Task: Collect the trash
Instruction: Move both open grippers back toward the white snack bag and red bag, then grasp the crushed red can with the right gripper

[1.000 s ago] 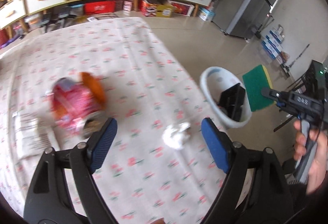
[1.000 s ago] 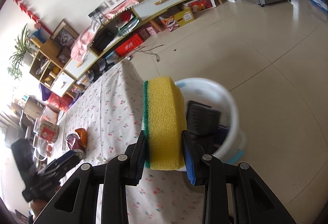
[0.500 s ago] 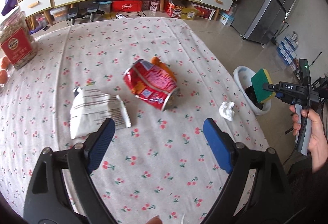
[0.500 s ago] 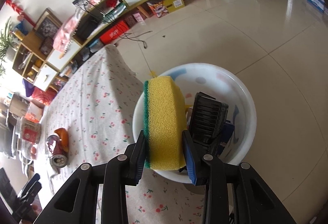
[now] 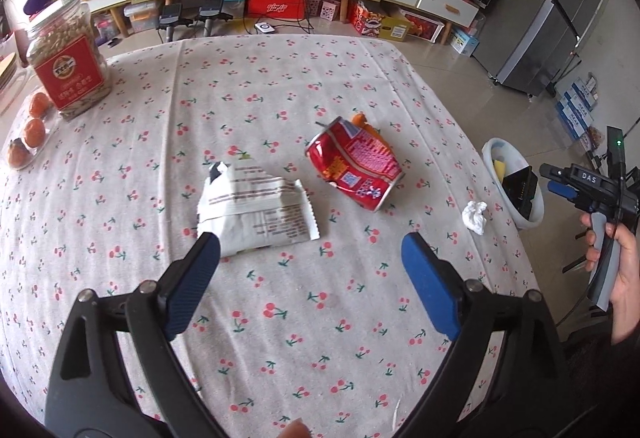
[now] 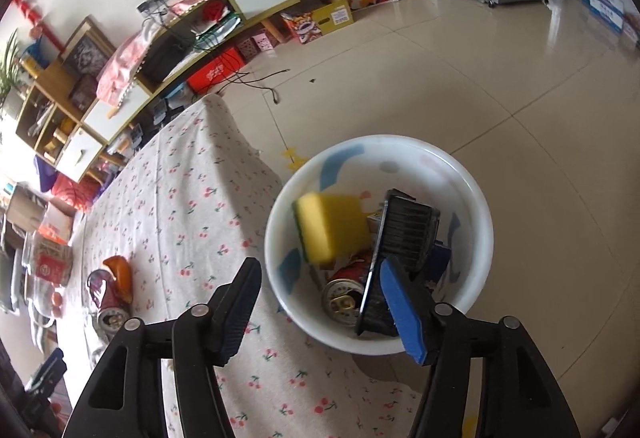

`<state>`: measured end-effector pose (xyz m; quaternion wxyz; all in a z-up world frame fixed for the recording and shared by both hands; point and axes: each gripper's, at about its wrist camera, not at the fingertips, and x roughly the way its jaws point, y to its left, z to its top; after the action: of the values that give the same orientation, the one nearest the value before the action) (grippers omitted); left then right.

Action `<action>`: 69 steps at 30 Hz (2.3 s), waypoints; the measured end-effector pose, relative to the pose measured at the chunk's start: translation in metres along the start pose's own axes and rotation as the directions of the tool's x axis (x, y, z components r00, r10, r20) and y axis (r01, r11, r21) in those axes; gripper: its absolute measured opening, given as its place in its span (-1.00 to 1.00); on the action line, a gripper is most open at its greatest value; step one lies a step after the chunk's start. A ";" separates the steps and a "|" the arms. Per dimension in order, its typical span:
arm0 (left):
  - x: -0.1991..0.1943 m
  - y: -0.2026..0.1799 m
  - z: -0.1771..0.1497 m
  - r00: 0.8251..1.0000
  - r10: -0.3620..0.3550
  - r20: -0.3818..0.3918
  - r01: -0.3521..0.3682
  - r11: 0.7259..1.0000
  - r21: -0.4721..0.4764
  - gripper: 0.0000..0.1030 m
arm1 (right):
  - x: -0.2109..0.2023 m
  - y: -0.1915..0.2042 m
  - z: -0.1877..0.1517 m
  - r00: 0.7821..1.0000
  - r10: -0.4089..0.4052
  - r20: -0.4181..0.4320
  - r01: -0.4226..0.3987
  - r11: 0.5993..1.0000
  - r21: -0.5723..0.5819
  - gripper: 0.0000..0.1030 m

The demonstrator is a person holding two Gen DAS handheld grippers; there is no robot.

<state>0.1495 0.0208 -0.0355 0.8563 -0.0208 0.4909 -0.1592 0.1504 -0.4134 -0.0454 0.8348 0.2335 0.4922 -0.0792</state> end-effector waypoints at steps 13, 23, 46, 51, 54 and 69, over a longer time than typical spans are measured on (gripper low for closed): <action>-0.009 0.024 0.002 0.999 0.051 -0.015 -0.051 0.999 0.013 0.79 | -0.025 0.068 -0.014 0.998 0.053 0.024 -0.049 0.988 -0.147 0.43; -0.016 0.059 -0.002 0.995 0.099 -0.007 -0.099 0.991 -0.086 0.88 | -0.011 0.138 -0.039 0.997 0.077 -0.019 -0.079 0.958 -0.275 0.56; -0.017 0.128 -0.029 0.982 0.160 -0.099 -0.181 0.947 -0.267 0.93 | 0.078 0.291 -0.083 0.989 0.035 -0.146 -0.121 0.764 -0.633 0.56; -0.024 0.138 -0.038 0.983 0.153 -0.102 -0.176 0.944 -0.279 0.93 | 0.097 0.299 -0.087 0.987 -0.009 -0.158 -0.099 0.746 -0.659 0.55; -0.027 0.141 -0.041 0.982 0.161 -0.099 -0.182 0.947 -0.266 0.93 | 0.107 0.303 -0.089 0.987 -0.028 -0.159 -0.086 0.740 -0.668 0.55; -0.021 0.135 -0.041 0.984 0.148 -0.098 -0.166 0.961 -0.219 0.93 | 0.110 0.304 -0.087 0.989 -0.022 -0.146 -0.081 0.745 -0.662 0.33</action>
<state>0.1390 0.1600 -0.0646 0.8376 -0.0729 0.5403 -0.0346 0.2475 -0.0952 -0.0807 0.8264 -0.0669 0.5433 0.1320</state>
